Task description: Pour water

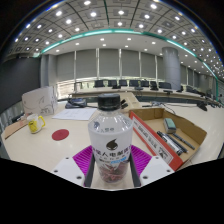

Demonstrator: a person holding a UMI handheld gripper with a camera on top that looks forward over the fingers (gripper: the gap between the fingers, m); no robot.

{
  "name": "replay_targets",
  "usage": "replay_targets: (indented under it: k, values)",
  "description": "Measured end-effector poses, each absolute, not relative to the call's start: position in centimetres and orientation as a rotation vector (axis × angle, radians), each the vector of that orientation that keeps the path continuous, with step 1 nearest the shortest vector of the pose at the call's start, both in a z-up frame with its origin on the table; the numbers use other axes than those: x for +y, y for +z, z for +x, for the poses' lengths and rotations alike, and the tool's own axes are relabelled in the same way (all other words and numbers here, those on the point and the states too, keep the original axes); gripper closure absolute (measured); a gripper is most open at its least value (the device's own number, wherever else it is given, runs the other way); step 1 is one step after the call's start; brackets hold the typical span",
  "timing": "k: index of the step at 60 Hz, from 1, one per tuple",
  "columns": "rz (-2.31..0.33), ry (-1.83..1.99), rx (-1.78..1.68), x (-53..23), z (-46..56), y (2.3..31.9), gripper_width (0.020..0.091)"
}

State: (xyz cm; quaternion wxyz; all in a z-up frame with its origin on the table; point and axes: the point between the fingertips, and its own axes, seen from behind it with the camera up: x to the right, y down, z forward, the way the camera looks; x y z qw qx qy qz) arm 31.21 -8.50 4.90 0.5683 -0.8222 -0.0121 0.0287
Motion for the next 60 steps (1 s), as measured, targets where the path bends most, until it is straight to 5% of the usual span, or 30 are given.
replay_targets:
  k: [13, 26, 47, 60]
  values:
    - [-1.96, -0.026, -0.031, -7.9, 31.1, 4.9, 0.0685]
    - [-1.959, -0.244, -0.101, -6.3, 30.1, 9.2, 0.0687]
    - [-1.716, -0.784, -0.513, 0.3, 17.3, 22.0, 0.0688]
    - [-1.447, -1.07, -0.981, 4.7, 5.2, 23.0, 0.0691]
